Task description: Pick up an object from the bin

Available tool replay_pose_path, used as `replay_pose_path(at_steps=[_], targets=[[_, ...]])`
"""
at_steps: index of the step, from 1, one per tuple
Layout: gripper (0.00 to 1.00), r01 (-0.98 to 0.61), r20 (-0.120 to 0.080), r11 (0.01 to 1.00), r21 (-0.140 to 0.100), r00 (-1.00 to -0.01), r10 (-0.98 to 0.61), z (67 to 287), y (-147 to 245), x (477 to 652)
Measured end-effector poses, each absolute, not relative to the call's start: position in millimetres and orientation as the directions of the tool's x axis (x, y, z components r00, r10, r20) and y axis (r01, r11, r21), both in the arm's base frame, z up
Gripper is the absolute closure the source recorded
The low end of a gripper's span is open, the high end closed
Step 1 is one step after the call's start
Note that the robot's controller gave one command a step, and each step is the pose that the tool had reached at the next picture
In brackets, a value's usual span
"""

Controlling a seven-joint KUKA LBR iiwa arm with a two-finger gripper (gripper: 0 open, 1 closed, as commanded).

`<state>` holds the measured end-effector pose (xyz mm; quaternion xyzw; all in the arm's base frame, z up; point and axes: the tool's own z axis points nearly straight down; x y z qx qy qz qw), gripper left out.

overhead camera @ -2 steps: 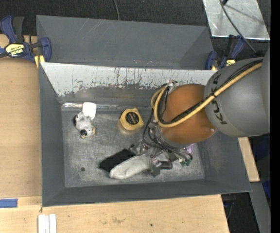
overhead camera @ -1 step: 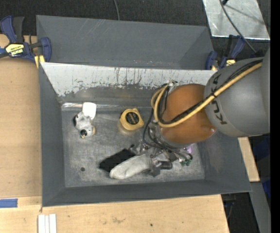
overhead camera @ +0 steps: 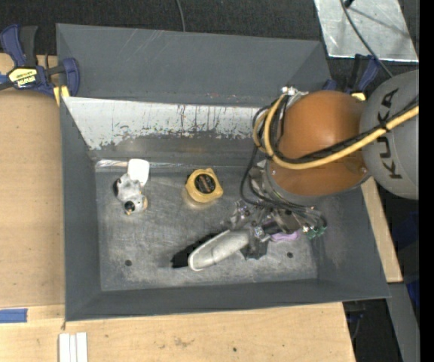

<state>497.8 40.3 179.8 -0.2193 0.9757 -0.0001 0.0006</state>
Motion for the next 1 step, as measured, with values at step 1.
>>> replay_pose_path(at_steps=[1], targets=[[1.00, -0.428, -0.001, 0.904, 0.000, -0.904, -0.428, 179.7, 40.2, 497.8]])
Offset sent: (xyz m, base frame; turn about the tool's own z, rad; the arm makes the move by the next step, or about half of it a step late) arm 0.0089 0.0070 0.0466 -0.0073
